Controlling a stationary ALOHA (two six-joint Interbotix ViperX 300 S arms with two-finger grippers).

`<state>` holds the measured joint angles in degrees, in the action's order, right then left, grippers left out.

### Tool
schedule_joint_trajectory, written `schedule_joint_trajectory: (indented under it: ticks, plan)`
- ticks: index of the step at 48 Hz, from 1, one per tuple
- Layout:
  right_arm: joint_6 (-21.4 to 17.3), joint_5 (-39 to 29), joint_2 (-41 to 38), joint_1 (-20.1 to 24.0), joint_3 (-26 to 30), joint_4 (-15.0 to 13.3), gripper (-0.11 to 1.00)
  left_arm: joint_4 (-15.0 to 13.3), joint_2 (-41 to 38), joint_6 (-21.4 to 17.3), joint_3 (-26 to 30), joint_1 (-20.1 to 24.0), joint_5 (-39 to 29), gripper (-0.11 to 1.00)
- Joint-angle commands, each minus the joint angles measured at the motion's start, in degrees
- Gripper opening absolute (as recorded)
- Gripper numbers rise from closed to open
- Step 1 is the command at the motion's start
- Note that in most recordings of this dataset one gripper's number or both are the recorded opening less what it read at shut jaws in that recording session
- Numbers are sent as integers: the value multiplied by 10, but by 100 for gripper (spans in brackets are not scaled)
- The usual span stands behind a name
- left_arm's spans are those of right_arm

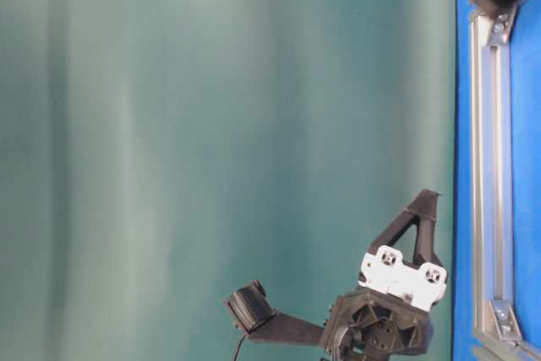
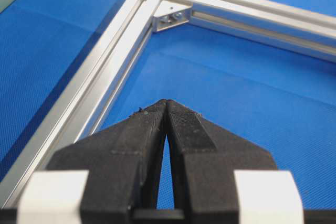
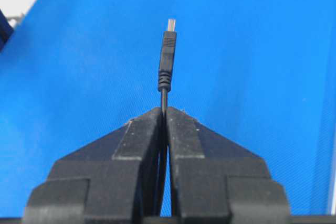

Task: Insert the wire through the string loop located on the right side.
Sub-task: 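Lift the cable and swing the right gripper toward the frame corner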

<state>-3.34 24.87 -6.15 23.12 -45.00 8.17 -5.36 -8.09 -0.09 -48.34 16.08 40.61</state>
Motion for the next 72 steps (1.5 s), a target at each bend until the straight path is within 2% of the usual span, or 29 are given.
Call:
schedule_joint_trajectory:
  ticks: [1,14,72]
  plan:
    - [1,-16,33,-1,12,0,-3,1,18,0,5,2,4,0]
    - [2,-40,47,-4,18,0,-3,1,21,1,3,2,2,0]
    - [3,-40,47,-4,18,-2,-3,1,22,2,3,2,-6,0]
